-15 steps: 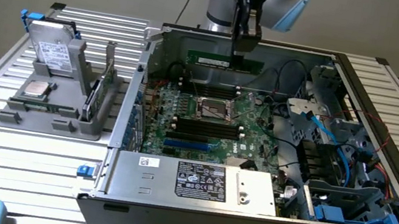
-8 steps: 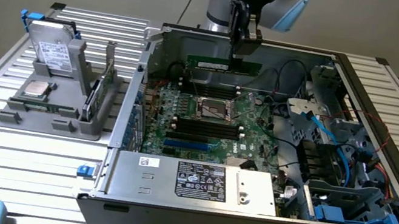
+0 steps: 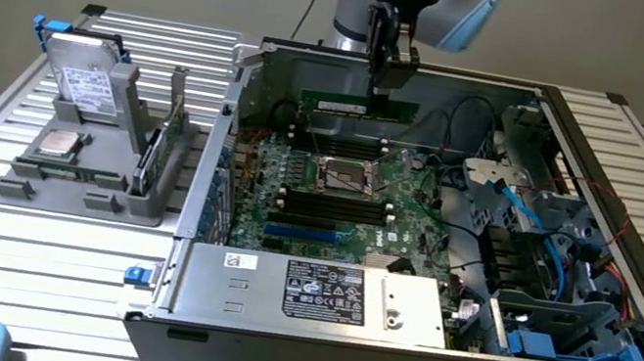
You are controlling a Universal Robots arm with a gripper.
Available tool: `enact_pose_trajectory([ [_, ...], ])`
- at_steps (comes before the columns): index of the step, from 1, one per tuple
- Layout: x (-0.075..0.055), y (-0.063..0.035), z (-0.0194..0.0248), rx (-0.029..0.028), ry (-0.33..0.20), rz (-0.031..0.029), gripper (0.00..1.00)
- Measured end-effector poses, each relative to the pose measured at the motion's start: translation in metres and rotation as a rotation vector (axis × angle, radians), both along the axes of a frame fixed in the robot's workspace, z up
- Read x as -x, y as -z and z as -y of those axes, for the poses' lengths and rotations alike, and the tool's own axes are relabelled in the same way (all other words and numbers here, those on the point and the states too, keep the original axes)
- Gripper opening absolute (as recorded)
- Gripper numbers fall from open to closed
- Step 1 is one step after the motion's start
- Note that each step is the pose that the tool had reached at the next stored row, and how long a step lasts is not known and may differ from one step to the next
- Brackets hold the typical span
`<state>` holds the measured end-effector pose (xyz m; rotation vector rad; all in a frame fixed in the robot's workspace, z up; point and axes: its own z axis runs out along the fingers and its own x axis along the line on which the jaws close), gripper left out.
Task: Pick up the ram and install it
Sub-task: 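Insert the ram into the slot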
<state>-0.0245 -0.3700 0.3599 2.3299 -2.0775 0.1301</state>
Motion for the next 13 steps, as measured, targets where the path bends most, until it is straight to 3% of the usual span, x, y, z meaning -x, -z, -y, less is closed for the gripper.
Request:
enact_pose_trajectory([
  [13,0.000,0.0124,0.0009,0.0024,0.052,0.0000,0.14],
])
